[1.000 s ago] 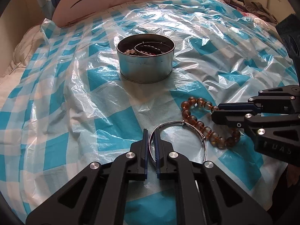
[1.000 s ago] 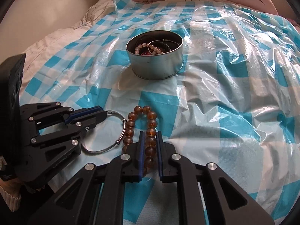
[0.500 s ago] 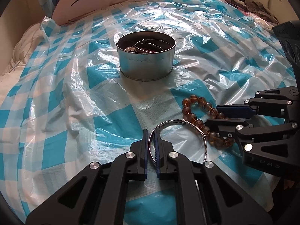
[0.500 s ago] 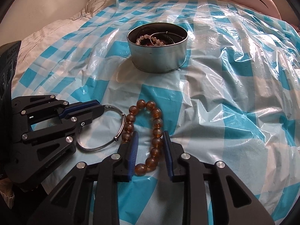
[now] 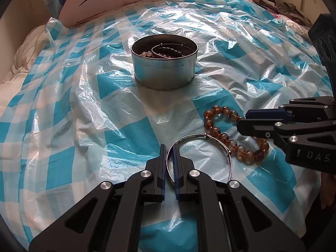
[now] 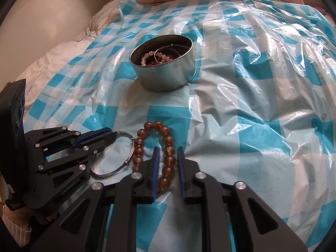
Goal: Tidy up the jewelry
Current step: 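Lift the silver bangle with left while right lifts the brown bead bracelet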
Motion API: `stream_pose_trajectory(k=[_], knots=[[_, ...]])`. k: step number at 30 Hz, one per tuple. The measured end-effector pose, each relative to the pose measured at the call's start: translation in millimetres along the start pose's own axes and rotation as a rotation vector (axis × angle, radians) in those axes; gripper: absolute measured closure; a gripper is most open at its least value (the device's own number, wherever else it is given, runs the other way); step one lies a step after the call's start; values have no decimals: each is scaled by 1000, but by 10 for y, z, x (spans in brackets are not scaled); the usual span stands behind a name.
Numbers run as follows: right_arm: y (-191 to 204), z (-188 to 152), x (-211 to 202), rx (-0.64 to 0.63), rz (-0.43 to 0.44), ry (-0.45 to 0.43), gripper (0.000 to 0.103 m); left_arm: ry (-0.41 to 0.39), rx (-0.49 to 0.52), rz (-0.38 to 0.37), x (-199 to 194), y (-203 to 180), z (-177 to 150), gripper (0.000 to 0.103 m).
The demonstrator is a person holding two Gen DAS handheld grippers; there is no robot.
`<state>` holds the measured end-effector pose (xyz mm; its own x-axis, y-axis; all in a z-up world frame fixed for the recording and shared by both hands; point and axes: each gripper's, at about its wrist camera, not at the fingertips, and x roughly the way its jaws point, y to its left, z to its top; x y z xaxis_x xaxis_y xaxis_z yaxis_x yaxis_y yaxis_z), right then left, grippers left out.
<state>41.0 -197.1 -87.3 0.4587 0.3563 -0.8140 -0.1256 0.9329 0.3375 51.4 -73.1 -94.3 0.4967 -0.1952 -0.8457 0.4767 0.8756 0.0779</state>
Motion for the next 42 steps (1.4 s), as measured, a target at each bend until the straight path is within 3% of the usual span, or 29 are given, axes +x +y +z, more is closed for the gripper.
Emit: stream_pose_trajectory(k=[2,5,7,8,16,25,28,30,35,37,38,42], knots=[[57,-5,26,-28,-8,5,67,0,1,1,-1,0,-1,97],[137,-20,68,-72,-45,14,68,1,0,1,10,0,-2,97],[132,-25,66,-71,-26,13,87,1,1,1,9,-4,-3,97],[119,-25,49,-65,-18,6,90,0,1,1,9,-3,-5,97],[-35,5,-244,16,60,-117,90,-24,-20,-38,-62,55,8,98],[-69,20,-302,30,102,-141,90,-37,-34,-55,-104,73,18,99],[-97,22,-268,44,99,-123,89,-26,-30,-33,-67,57,30,98],[-97,23,-219,41,93,-97,72,-18,-16,-11,-35,30,36,98],[-9,15,-30,-8,-6,-26,71,-8,37,40,29,-68,27,97],[79,-2,21,-55,-30,-8,77,-16,52,41,8,-92,24,98],[118,-16,27,-73,-30,-5,90,-21,54,28,-14,-95,28,98],[95,-28,-92,-59,24,-57,90,-50,11,-31,-110,-31,56,98]])
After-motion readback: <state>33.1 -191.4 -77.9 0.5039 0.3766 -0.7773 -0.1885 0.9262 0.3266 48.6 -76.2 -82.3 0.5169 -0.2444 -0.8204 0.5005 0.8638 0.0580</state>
